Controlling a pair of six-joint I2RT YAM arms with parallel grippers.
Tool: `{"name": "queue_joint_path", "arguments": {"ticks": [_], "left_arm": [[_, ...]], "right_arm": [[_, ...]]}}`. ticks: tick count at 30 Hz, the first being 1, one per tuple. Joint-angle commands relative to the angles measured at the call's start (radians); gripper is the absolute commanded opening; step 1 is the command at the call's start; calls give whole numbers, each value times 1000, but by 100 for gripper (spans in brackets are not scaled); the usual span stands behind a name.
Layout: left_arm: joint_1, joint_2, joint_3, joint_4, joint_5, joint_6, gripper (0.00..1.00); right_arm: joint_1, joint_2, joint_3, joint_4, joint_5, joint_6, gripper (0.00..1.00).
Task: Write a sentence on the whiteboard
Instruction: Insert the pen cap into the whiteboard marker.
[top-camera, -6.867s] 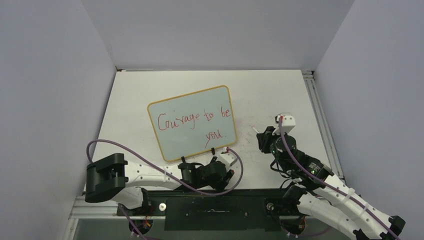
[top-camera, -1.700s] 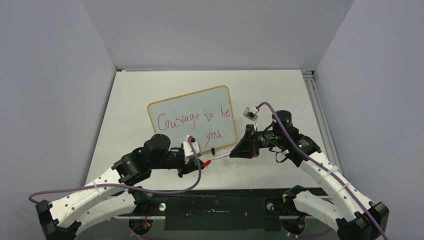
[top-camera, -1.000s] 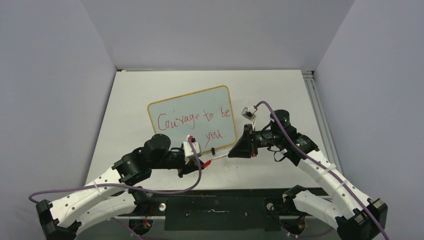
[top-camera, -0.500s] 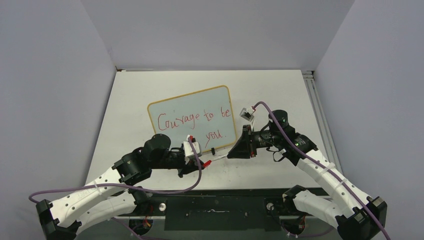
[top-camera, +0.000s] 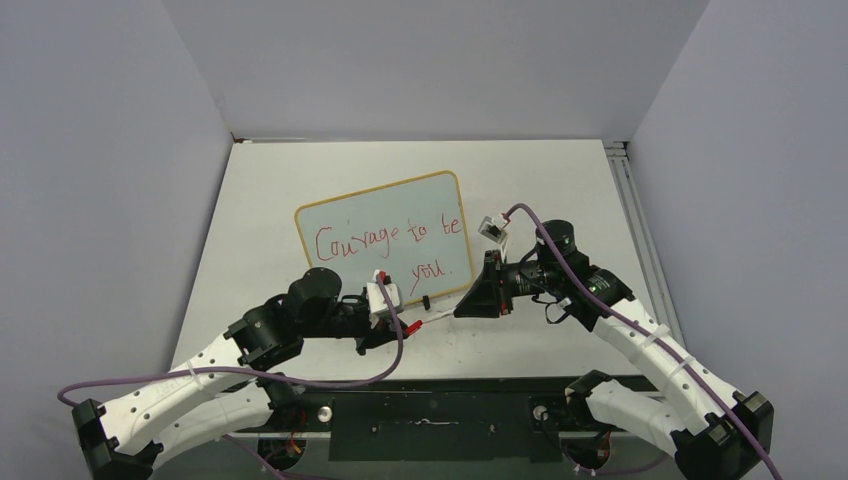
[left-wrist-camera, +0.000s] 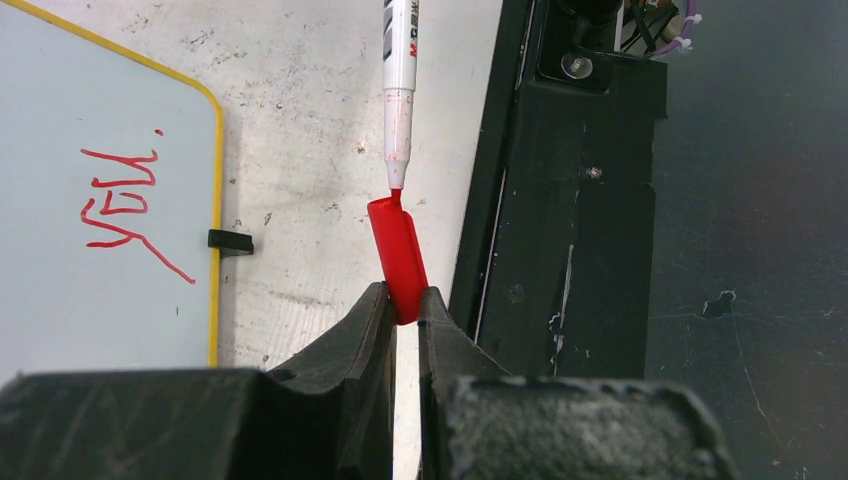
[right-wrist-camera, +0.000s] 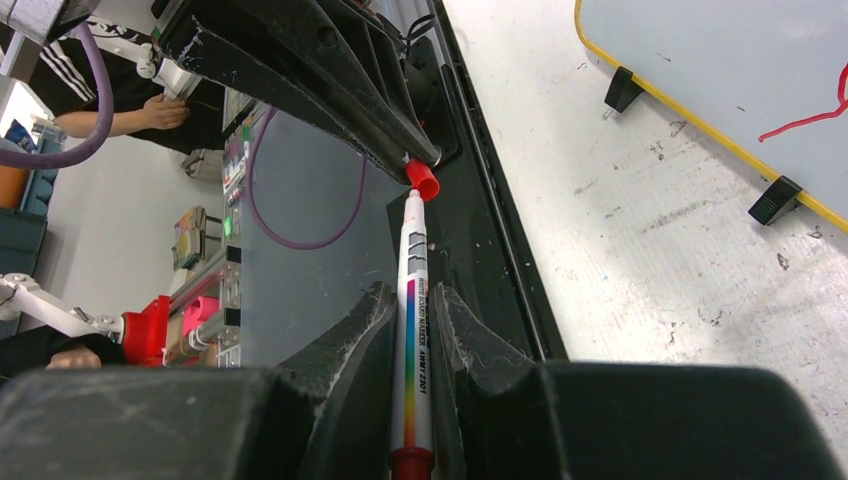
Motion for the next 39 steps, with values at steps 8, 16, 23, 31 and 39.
{"name": "queue_joint_path", "arguments": {"ticks": [8, 16, 23, 31, 39], "left_arm": [[3, -4, 8, 41, 22, 9, 0], [3, -6, 7, 41, 22, 9, 0], [3, 0, 9, 39, 22, 9, 0], [3, -5, 8, 38, 19, 9, 0], [3, -6, 8, 38, 19, 9, 0]], "right_arm": [[-6, -15, 34, 20, 18, -39, 5], [-14, -22, 42, 13, 19, -42, 5], [-20, -32, 49, 23, 19, -32, 5], [-21, -32, 34, 22, 18, -35, 5], [-21, -26, 26, 29, 9, -29, 5]]}}
